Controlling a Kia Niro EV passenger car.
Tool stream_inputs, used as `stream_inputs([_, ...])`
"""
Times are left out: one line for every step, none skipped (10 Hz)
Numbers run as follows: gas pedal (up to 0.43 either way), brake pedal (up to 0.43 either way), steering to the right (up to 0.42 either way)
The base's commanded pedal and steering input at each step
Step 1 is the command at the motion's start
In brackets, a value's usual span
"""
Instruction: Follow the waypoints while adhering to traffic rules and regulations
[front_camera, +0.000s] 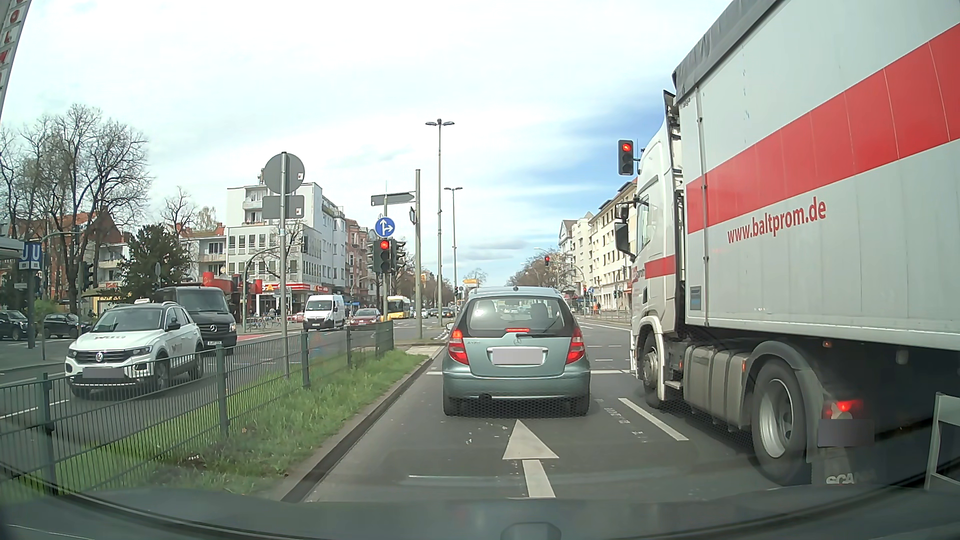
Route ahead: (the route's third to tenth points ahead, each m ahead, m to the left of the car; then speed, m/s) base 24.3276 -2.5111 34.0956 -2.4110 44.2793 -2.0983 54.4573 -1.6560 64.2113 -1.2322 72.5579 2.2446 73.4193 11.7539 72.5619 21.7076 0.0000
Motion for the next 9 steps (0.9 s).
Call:
stream_inputs([0.0,0.0,0.002])
stream_inputs([0.0,0.0,0.002])
stream_inputs([0.0,0.0,0.002])
stream_inputs([0.0,0.0,0.002])
stream_inputs([0.0,0.0,0.002])
stream_inputs([0.0,0.0,0.002])
stream_inputs([0.0,0.0,0.002])
stream_inputs([0.0,0.0,0.002])
stream_inputs([0.0,0.0,0.002])
